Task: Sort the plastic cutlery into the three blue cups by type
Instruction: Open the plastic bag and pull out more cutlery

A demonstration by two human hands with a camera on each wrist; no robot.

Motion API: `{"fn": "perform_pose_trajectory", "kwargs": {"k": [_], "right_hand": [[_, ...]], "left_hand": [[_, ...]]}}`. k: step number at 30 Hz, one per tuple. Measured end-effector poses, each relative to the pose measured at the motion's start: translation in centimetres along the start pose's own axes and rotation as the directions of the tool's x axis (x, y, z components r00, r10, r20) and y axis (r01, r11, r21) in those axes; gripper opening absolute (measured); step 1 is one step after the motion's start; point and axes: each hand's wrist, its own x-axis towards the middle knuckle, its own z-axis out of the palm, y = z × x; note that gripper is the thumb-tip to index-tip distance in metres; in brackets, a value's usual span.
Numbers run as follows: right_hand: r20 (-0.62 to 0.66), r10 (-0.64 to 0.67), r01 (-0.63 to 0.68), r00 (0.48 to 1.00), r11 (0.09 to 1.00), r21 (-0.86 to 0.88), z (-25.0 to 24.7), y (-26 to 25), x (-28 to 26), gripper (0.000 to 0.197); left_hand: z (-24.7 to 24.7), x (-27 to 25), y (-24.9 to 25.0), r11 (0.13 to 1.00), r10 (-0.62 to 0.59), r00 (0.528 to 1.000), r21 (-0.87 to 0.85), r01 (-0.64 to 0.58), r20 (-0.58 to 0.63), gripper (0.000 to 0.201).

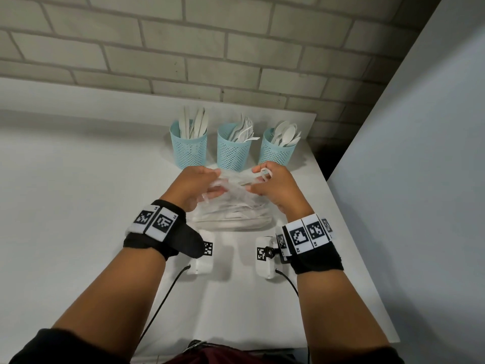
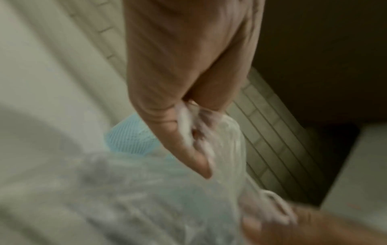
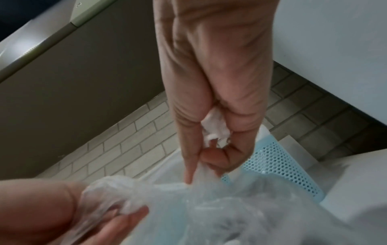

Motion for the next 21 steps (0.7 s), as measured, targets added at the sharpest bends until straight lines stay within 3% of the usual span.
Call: {"fn": "perform_pose_trajectory", "kwargs": {"k": [3, 5, 6, 9, 12, 13, 15, 16, 18, 20, 21], "right_hand": [[-0.003, 0.066, -0.066, 0.998, 0.998, -0.012, -0.7, 1.0, 0.0, 0.012], [0.030, 0.148, -0.151, 0.989, 0.973, 0.174, -1.0, 1.5, 0.1, 0.009], [0.073, 0.214, -0.226, 0.974, 0.914, 0.337, -1.0, 1.5, 0.2, 0.008], [0.259, 0.320, -0.403, 0.911, 0.557, 0.726, -1.0, 1.5, 0.6, 0.013], [0.347, 0.388, -0.432, 0.854, 0.157, 0.888, -0.9, 2.7, 1.2, 0.015], [0.357, 0.411, -0.415, 0.839, 0.058, 0.908, -0.9, 3.0, 1.3, 0.014], [0.343, 0.461, -0.378, 0.818, -0.017, 0.926, -0.9, 3.6, 1.3, 0.013], [0.321, 0.497, -0.389, 0.806, 0.035, 0.921, -1.0, 3.3, 1.1, 0.011], [0.197, 0.551, -0.398, 0.811, 0.272, 0.876, -1.3, 2.6, 1.0, 0.008], [-0.049, 0.528, -0.384, 0.848, 0.675, 0.630, -1.7, 2.1, 1.2, 0.027], [-0.186, 0.457, -0.373, 0.870, 0.855, 0.361, -1.9, 1.6, 1.0, 0.038]], "left_hand": [[-1.2, 0.6, -0.4, 0.952, -0.055, 0.998, -0.300, 0.064, 0.037, 0.006], [-1.6, 0.8, -0.8, 0.815, -0.111, 0.990, -0.562, 0.140, 0.086, 0.010], [-1.7, 1.1, -1.1, 0.718, -0.145, 0.984, -0.673, 0.179, 0.107, 0.014], [-1.5, 1.4, -1.7, 0.547, -0.194, 0.970, -0.805, 0.232, 0.148, 0.020], [-2.1, 2.2, -2.3, 0.405, -0.196, 0.963, -0.879, 0.252, 0.185, 0.021], [-2.4, 2.3, -2.4, 0.384, -0.205, 0.962, -0.889, 0.250, 0.182, 0.020], [-2.6, 2.0, -2.0, 0.505, -0.232, 0.967, -0.836, 0.214, 0.108, 0.012], [-2.8, 2.1, -1.9, 0.623, -0.235, 0.970, -0.756, 0.199, 0.062, 0.008], [-2.7, 1.7, -1.1, 0.863, -0.188, 0.982, -0.480, 0.155, -0.022, 0.015], [-2.4, 1.1, -0.1, 0.996, -0.092, 0.989, -0.029, 0.089, -0.117, 0.043], [-2.3, 0.8, 0.2, 0.974, -0.025, 0.982, 0.218, 0.066, -0.189, 0.056]]}}
